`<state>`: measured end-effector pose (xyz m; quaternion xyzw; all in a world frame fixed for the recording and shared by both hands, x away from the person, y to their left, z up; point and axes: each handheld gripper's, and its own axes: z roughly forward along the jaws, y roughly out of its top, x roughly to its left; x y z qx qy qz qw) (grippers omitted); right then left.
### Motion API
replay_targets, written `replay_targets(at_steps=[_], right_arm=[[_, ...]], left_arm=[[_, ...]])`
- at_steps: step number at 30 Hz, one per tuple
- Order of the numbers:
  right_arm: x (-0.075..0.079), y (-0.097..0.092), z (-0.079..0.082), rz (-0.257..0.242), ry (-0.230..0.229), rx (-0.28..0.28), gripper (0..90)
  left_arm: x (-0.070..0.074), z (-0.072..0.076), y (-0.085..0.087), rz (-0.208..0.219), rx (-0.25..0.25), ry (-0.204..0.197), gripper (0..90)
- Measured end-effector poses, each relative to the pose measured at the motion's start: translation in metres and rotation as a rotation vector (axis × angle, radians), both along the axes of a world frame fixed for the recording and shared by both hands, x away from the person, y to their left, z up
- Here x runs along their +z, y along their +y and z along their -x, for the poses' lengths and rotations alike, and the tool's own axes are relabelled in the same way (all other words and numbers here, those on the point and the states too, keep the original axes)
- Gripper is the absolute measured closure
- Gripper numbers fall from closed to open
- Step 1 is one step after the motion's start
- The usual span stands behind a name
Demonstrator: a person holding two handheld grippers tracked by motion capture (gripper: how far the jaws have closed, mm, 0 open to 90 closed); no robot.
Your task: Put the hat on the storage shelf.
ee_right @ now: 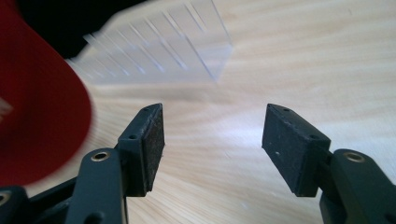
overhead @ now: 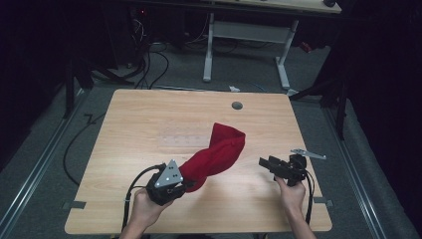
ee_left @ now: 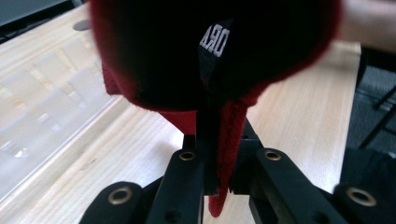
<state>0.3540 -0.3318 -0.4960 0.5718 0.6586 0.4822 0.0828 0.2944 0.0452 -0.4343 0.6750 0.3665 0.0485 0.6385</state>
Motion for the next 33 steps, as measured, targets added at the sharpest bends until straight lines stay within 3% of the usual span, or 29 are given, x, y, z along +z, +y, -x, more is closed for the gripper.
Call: replay_targets(at_steps=[8, 11, 14, 18, 24, 33], right_arm=[[-0.023, 0.006, -0.002, 0.219, 0.021, -0.049, 39.1], [-0.027, 0.007, 0.000, 0.254, 0.017, -0.048, 38.7], [-0.031, 0.011, 0.000, 0.343, 0.020, -0.055, 38.4], [-0.033, 0.014, 0.000, 0.408, -0.004, -0.071, 38.7], [-0.034, 0.019, -0.001, 0.493, -0.024, -0.076, 37.3], [-0.035, 0.019, -0.001, 0.493, -0.025, -0.080, 37.0]], left_arm=[[0.021, -0.020, 0.011, 0.040, 0.044, -0.008, 85.3], [0.023, -0.024, 0.013, 0.068, 0.058, -0.001, 85.3], [0.022, -0.029, 0.015, 0.068, 0.081, 0.004, 85.2], [0.025, -0.037, 0.019, 0.092, 0.103, 0.014, 85.2], [0.030, -0.050, 0.024, 0.115, 0.150, 0.015, 85.1], [0.037, -0.068, 0.040, 0.137, 0.234, 0.007, 85.1]])
